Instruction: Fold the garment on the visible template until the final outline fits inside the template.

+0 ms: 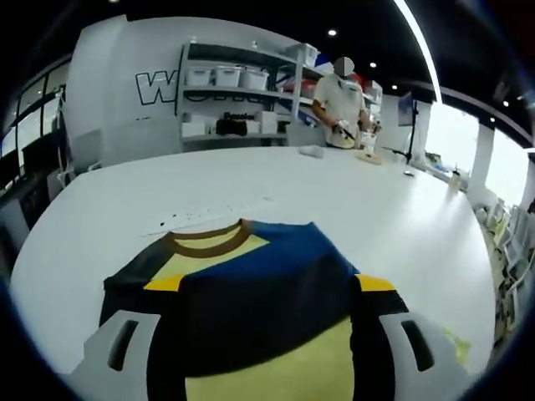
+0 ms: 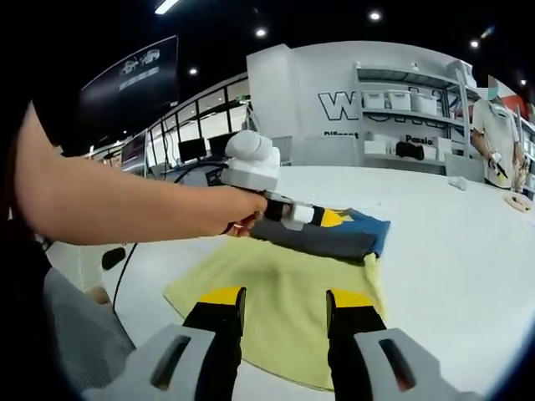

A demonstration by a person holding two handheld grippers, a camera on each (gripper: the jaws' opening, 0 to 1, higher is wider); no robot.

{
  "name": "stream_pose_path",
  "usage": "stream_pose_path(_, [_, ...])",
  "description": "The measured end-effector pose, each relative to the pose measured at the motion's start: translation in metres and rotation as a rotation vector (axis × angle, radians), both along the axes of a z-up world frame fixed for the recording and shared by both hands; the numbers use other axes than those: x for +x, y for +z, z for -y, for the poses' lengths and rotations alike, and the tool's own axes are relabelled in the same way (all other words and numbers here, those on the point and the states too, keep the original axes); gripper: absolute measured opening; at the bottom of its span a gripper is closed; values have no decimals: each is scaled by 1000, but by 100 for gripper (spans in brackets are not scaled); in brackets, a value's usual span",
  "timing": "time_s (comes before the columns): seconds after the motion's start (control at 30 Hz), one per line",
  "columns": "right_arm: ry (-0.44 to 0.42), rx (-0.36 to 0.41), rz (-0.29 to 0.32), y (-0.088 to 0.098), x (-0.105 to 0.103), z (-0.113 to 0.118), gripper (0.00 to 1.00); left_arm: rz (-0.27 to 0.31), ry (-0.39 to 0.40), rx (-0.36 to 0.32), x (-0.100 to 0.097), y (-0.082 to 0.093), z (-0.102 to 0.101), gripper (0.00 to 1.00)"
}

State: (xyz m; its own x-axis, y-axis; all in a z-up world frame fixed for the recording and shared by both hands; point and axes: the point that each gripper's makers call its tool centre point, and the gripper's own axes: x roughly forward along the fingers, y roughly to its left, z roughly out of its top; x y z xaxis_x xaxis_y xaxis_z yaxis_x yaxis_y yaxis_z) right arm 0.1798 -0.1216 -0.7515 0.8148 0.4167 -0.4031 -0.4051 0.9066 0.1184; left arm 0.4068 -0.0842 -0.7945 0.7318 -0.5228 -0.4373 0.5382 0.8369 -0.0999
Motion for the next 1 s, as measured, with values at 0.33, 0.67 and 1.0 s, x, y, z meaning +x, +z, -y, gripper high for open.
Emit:
stream_pose_path(0.33, [10,-4,-3,-1,1,-3,39,3,45,2,-6,-2,-33,74])
stream_pose_path(0.67, [17,-30,2,5,15,1,40,3,86,0,-10,-5,-64,74])
stream_pose_path(1.0, [22,-92,43,20,65,23,39,10,98,-7,-16,-3,-78,73])
